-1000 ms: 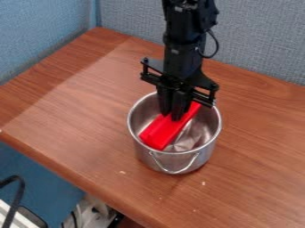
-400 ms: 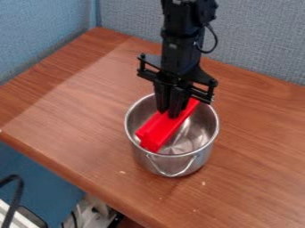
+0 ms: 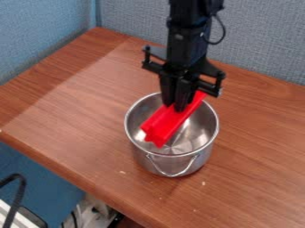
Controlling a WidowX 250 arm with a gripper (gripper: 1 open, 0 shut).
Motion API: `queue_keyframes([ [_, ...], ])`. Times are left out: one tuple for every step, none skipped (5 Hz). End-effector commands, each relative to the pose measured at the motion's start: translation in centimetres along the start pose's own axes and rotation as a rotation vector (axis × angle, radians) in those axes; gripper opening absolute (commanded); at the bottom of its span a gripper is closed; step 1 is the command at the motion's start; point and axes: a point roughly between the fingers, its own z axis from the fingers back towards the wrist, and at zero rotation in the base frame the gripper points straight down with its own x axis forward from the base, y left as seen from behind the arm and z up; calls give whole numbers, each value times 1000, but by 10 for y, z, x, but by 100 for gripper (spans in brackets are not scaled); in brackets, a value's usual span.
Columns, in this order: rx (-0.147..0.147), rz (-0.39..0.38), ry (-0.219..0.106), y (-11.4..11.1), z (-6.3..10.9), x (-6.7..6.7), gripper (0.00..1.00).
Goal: Move the red object from the metal pot to the table
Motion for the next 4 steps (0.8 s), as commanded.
queue_keyframes([
  [-28, -21, -83, -17, 31, 3, 0],
  [-47, -28, -91, -37, 35, 7, 0],
  [-65, -45, -103, -65, 37, 20, 0],
  [-87, -56, -126, -88, 31, 28, 0],
])
